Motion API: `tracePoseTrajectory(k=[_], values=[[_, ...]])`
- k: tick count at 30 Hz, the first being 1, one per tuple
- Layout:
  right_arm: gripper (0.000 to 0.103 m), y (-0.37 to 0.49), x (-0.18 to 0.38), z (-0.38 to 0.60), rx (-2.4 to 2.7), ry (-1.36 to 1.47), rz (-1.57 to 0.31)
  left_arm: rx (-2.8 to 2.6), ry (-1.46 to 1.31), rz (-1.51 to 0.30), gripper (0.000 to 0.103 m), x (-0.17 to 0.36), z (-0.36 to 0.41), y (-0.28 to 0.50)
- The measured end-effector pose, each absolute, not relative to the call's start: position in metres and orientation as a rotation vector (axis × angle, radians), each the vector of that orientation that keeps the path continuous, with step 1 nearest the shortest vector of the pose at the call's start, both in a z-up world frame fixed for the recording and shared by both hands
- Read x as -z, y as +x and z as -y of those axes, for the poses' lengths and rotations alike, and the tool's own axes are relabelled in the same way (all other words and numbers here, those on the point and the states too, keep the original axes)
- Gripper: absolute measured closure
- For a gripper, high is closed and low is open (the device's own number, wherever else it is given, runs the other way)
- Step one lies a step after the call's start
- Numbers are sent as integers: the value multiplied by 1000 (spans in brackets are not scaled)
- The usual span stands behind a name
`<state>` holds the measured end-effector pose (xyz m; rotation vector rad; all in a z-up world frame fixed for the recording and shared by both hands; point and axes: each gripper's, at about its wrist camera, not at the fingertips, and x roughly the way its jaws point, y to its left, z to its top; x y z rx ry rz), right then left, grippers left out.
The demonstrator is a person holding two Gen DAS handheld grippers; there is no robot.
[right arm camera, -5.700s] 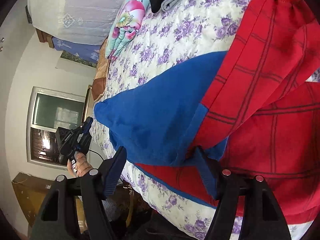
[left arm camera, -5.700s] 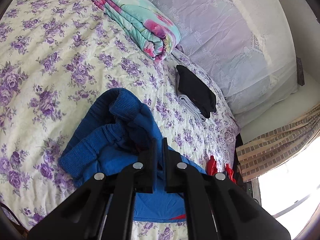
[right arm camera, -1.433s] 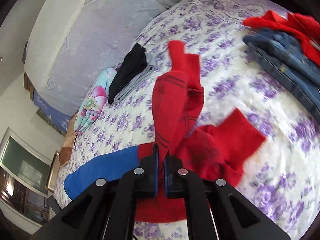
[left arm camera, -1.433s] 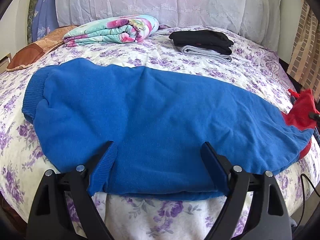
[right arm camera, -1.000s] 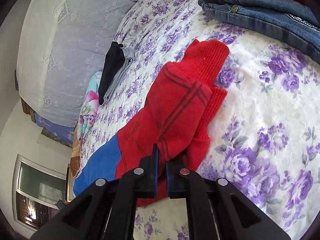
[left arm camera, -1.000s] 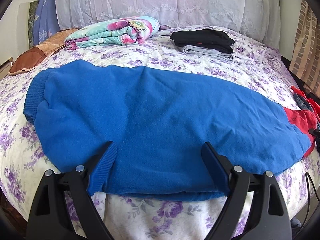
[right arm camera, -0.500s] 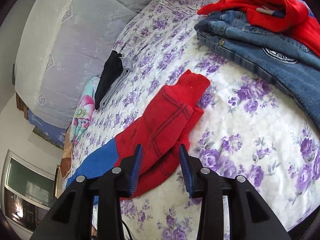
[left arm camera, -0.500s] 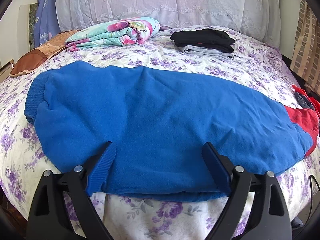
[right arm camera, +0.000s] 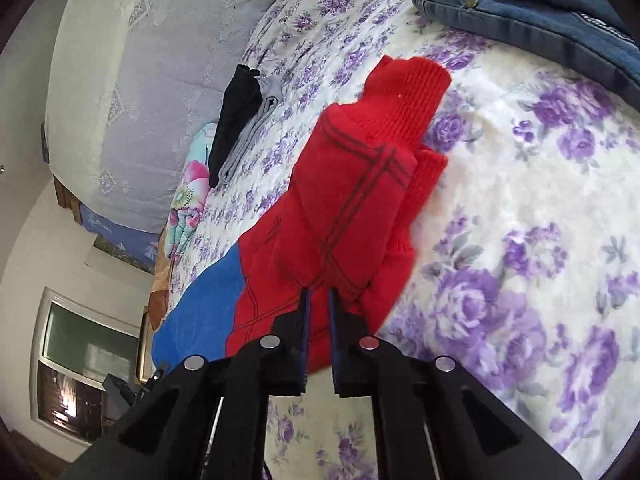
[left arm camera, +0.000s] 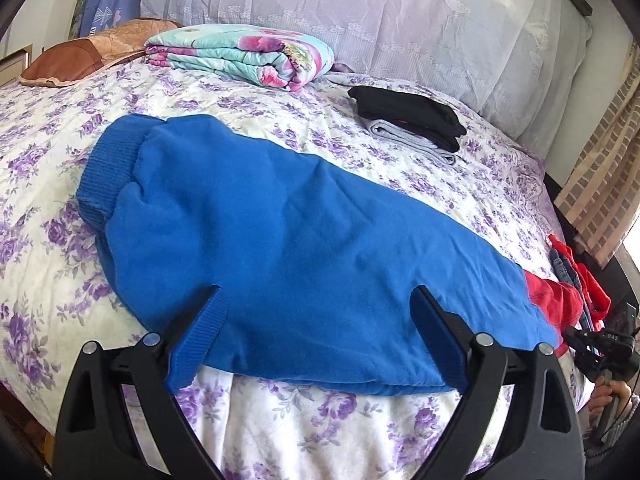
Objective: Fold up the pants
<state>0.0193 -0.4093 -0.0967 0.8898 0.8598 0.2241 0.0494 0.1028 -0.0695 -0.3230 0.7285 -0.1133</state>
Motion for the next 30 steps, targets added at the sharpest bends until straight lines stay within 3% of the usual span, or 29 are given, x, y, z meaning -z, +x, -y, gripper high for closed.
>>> tracePoseTrajectory(k=[1,2,3,9,13,16,17,18,20,23,25,27,30], values=[[77,13,91,411,-215,881,-852,113,-327,-729,13,70,-103,49],[52,6,84,415,-188,869,-836,113,-328,-730,13,70,-104,50],[45,1,78,420,-157,865,-813,107,-321,-730,13,69,-102,49],[44,5,87,452,-66,972,-789,77,-266,-744,11,71,-92,47],[34,29,93,454,-106,1028,-767,65,-245,-751,11,73,-90,49],[37,50,92,443,-111,968,-784,59,-233,-759,10,77,-89,51],[66,54,89,438,-132,938,-778,56,-229,-760,10,78,-89,51],[79,55,84,436,-131,906,-768,55,-226,-760,10,78,-89,51],[87,51,61,437,-149,789,-679,59,-228,-758,10,79,-90,51],[85,51,55,441,-128,667,-694,58,-224,-758,10,80,-89,52],[72,57,83,450,-54,655,-802,50,-210,-759,10,81,-87,53],[71,46,92,459,-89,709,-750,46,-187,-760,10,80,-84,52],[61,20,74,466,15,725,-664,48,-208,-743,10,74,-86,47]])
